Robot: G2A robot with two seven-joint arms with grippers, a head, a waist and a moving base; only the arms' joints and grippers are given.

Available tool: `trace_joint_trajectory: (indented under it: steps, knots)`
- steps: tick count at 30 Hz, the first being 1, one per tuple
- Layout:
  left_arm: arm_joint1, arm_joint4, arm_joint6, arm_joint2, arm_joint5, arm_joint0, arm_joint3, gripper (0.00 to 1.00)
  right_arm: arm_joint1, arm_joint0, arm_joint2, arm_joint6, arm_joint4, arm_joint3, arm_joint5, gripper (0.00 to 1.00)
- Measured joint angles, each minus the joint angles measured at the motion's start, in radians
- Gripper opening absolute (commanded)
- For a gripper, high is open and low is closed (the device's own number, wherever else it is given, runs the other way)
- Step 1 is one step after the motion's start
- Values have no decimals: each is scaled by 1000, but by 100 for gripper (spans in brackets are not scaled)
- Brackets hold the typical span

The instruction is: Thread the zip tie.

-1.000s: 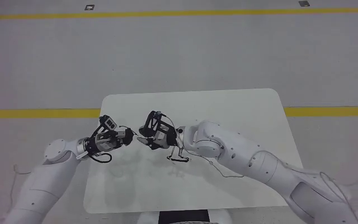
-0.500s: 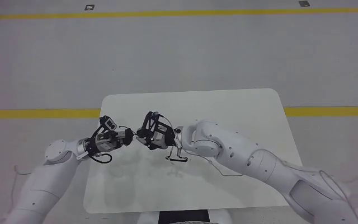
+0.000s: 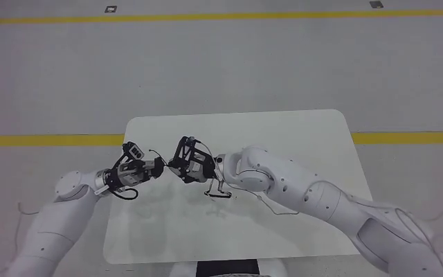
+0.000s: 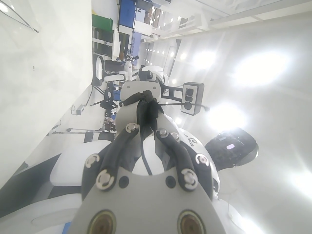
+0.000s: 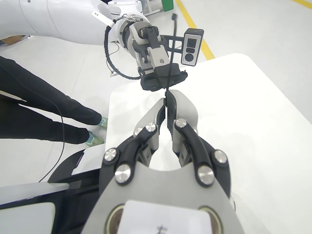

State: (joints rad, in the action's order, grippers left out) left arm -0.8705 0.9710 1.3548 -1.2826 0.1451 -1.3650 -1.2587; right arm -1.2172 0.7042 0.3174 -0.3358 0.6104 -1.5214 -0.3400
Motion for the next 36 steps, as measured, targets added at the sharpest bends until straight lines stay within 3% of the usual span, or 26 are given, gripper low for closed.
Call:
trace_joint_trajectory:
  steps: [17, 36]
  knots:
    - [-10, 18, 9, 2, -6, 24, 20, 0, -2, -17, -21, 18, -2, 24, 0, 0]
    - [-19, 33, -9, 0, 1, 21, 13, 0, 13, 0, -9, 3, 4, 24, 0, 0]
